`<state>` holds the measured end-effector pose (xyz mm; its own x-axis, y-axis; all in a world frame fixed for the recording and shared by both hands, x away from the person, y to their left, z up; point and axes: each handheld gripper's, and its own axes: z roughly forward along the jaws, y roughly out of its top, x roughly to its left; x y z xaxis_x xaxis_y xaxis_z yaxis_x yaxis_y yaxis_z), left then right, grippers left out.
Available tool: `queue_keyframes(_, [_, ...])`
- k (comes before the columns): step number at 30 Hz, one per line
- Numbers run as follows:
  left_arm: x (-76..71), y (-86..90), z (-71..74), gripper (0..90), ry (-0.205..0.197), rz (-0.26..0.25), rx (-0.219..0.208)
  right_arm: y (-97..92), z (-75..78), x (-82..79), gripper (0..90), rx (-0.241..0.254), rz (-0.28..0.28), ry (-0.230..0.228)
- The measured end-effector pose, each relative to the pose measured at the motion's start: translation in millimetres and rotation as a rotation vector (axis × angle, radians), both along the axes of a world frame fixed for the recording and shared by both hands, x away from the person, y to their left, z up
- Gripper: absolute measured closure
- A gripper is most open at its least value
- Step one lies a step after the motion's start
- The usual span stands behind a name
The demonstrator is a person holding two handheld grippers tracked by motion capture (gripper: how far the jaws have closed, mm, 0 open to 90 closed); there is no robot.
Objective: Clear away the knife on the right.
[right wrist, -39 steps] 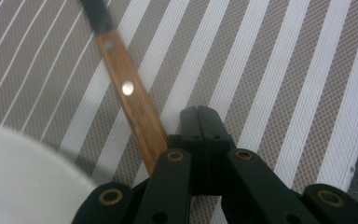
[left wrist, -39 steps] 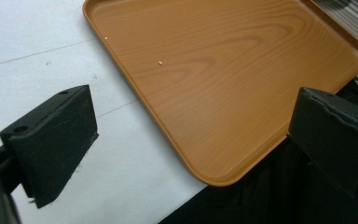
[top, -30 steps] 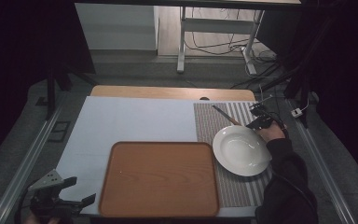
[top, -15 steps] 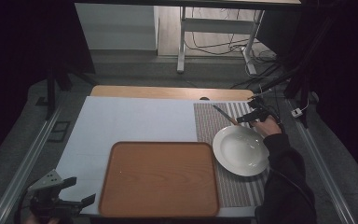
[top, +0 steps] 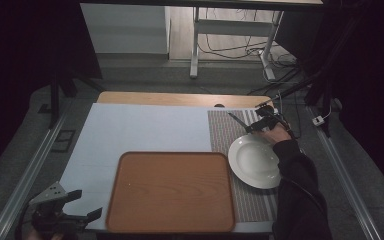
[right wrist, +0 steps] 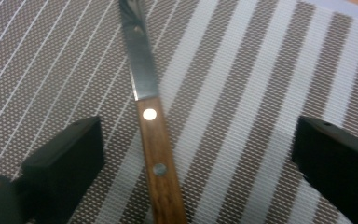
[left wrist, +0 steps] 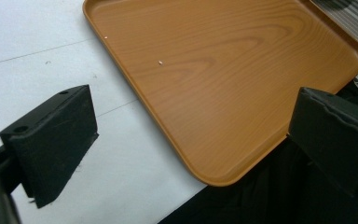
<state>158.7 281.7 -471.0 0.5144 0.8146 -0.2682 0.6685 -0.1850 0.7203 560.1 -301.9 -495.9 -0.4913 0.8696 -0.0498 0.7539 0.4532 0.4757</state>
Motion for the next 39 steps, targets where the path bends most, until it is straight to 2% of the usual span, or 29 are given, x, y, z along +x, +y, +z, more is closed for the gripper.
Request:
queue_keyframes(3, [-0.1, -0.1, 0.0, 1.1, 0.0, 0.0, 0.001, 3.3, -0.6, -0.4, 21.5, 0.007, 0.04, 0.016])
queue_keyframes(6, [0.0, -0.2, 0.1, 1.1, 0.0, -0.001, 0.002, 8.0, -1.6, -1.9, 33.4, -0.015, 0.083, 0.024])
queue_keyframes(10, [0.1, -0.3, 0.1, 1.1, -0.001, -0.002, 0.002, 11.3, 1.2, -3.7, 55.9, -0.012, 0.134, 0.026])
queue_keyframes(13, [0.0, -0.5, 0.1, 1.1, 0.0, -0.003, 0.003, 12.8, 2.7, -5.0, 76.7, -0.02, 0.157, 0.031])
queue_keyframes(17, [-0.1, -0.5, 0.1, 1.1, -0.001, -0.003, 0.003, 12.0, 2.8, -5.0, 77.4, -0.012, 0.155, 0.036])
queue_keyframes(22, [-0.3, -0.8, 0.2, 1.1, -0.003, -0.004, 0.005, 16.3, 3.8, -5.8, 77.7, -0.046, 0.151, 0.03])
queue_keyframes(28, [-0.4, -1.3, 0.3, 1.1, -0.005, -0.005, 0.01, 13.6, 8.0, -6.6, 77.8, -0.055, 0.147, -0.021])
queue_keyframes(32, [-0.6, -1.5, 0.3, 1.2, -0.006, -0.004, 0.012, 4.9, 14.1, -6.9, 77.9, -0.04, 0.135, -0.032])
queue_keyframes(39, [-0.4, -1.8, 0.5, 1.1, -0.006, -0.006, 0.013, -23.8, 23.9, -8.6, 77.8, -0.013, 0.051, -0.044])
